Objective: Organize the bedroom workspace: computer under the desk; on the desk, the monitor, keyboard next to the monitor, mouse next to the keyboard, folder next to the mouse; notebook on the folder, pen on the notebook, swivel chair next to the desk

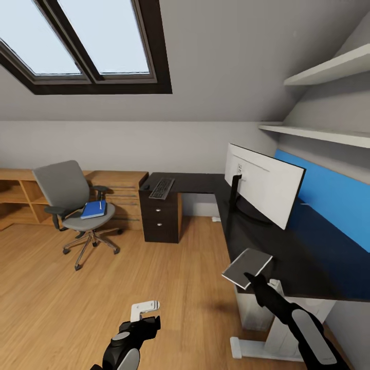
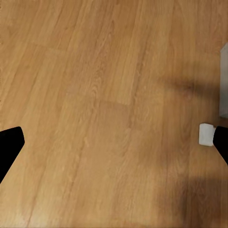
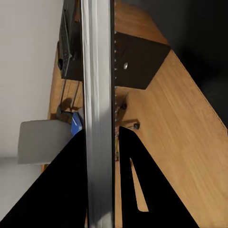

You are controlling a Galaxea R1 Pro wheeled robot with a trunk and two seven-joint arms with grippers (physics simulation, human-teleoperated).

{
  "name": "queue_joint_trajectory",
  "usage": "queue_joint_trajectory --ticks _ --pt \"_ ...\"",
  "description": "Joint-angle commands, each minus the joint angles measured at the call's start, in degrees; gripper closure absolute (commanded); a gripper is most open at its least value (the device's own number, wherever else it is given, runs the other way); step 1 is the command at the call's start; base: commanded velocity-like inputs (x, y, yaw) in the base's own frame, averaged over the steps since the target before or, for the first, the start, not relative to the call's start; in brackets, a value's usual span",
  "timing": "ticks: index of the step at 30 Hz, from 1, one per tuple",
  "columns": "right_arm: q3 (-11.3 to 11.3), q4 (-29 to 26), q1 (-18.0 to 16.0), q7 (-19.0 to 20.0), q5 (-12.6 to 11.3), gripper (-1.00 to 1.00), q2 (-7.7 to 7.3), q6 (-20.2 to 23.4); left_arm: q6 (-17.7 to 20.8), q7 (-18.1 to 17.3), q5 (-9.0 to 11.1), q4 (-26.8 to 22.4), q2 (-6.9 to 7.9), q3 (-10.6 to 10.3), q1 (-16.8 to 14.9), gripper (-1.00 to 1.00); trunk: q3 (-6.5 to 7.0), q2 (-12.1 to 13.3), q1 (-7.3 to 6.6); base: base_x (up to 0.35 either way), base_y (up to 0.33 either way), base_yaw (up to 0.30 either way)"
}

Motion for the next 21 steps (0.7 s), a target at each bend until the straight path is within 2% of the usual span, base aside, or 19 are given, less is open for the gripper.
queue_joint_trajectory --ticks 1,6,21 --pt "-0.05 -0.15 -0.03 0.11 -0.09 1.00 0.02 0.34 0.06 0.57 0.44 -0.08 0.06 -0.17 -0.07 -1.00 -0.07 -0.04 0.00 0.000 0.000 0.000" --pt "0.23 -0.72 0.07 0.22 -0.15 1.00 0.10 0.19 0.00 0.54 0.40 0.34 0.09 -0.17 -0.07 -1.00 -0.07 -0.04 0.00 0.000 0.000 0.122" --pt "0.44 -0.75 0.09 0.31 0.05 1.00 0.16 -0.14 -0.03 0.53 0.12 0.41 0.11 -0.26 -0.07 -1.00 -0.07 -0.04 0.00 0.000 0.000 0.270"
